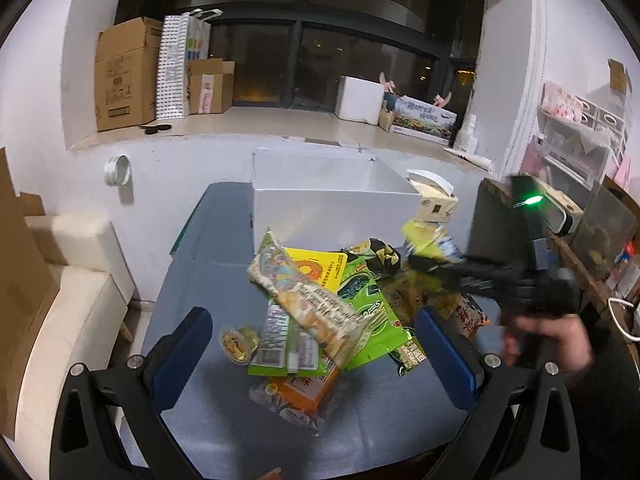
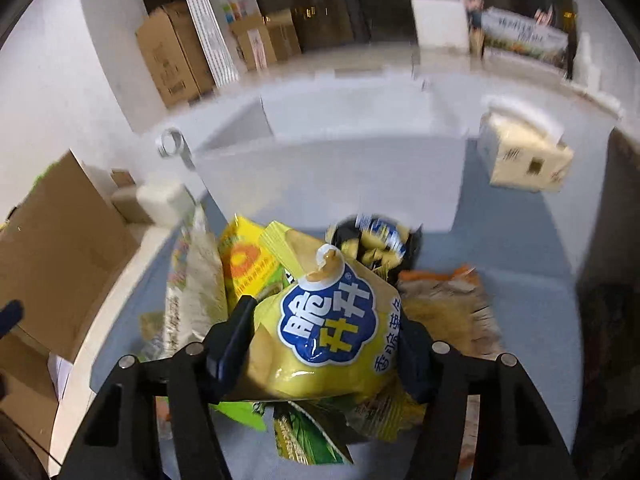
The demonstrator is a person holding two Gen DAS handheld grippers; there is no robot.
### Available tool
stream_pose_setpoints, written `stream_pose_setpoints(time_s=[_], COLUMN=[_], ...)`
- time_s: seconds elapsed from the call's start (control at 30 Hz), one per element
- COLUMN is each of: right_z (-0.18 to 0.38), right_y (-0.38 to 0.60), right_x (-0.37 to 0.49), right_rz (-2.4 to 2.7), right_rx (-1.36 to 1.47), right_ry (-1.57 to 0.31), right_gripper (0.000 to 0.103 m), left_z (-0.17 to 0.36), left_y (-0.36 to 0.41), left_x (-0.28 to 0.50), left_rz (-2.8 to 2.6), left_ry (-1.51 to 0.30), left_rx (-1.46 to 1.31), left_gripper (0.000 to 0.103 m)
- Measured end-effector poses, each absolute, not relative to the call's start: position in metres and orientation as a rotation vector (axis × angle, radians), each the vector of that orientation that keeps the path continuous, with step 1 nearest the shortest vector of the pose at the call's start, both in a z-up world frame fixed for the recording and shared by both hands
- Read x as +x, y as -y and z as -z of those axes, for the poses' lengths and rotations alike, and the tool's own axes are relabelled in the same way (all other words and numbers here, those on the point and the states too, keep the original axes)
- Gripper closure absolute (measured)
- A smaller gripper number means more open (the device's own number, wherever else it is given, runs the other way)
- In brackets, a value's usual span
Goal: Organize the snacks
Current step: 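Grasp the yellow chip bag with the right gripper while the left grasps the long cracker packet, then carry both packets over the white box and release them inside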
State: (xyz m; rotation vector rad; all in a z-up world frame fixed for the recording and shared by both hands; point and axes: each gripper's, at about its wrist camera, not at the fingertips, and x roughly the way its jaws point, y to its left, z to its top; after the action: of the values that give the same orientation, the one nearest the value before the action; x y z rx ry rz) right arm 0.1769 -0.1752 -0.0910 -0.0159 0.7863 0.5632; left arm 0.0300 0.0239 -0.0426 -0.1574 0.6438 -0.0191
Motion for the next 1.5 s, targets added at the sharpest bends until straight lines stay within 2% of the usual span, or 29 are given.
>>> stream_pose_setpoints(time_s=[0.33, 0.6, 0.63, 0.67, 0.7, 0.8, 0.87, 1.1, 1.33, 1.5], right_z=[0.038, 0.031, 0.032, 0.033, 0.034, 0.038, 0.039, 0.043, 0.045, 0.043], right_y=[0.229, 0.242, 0.241, 0.241, 0.241, 0.241, 0.242, 0.24, 0.235, 0.226], right_x=[0.103, 0.082, 0.083, 0.083, 0.082, 0.081, 0.081, 0.082, 0.089, 0.115], right_rz=[-0.557, -0.545, -0.546, -0.546, -0.545, -0.545, -0.542, -0.531, -0.534, -0.55], right_rx=[0.078, 0.092, 0.091, 0.089, 0.086, 0.083, 0.083, 0.089, 0.091, 0.087], right_ry=[-0.588, -0.56, -0.563, -0.567, -0.569, -0.575, -0.579, -0.583, -0.585, -0.602], right_gripper=[0.036, 0.036, 0.036, 0.036, 0.036, 0.036, 0.036, 0.036, 0.036, 0.036], left_z=[0.086, 0.137, 0.141, 0.147, 0.151, 0.155, 0.144, 0.078, 0.04, 0.023], left_y=[-0.03, -0.037, -0.035, -0.033, -0.033, -0.034, -0.031, -0.011, -0.01, -0.016], left_x=[0.117, 0.186, 0.19, 0.195, 0.196, 0.19, 0.179, 0.122, 0.108, 0.134], left_rz=[0.022, -0.115, -0.123, -0.115, -0.109, -0.072, -0.052, 0.038, 0.08, 0.07], left_ry=[-0.806, -0.986, -0.997, -1.014, -1.032, -1.028, -0.977, -0.722, -0.653, -0.63], left_rx=[-0.234, -0.293, -0.279, -0.277, -0.285, -0.329, -0.302, -0.156, -0.121, -0.094], left_gripper=[0.0, 0.001, 0.004, 0.02, 0.044, 0.06, 0.064, 0.065, 0.065, 0.065])
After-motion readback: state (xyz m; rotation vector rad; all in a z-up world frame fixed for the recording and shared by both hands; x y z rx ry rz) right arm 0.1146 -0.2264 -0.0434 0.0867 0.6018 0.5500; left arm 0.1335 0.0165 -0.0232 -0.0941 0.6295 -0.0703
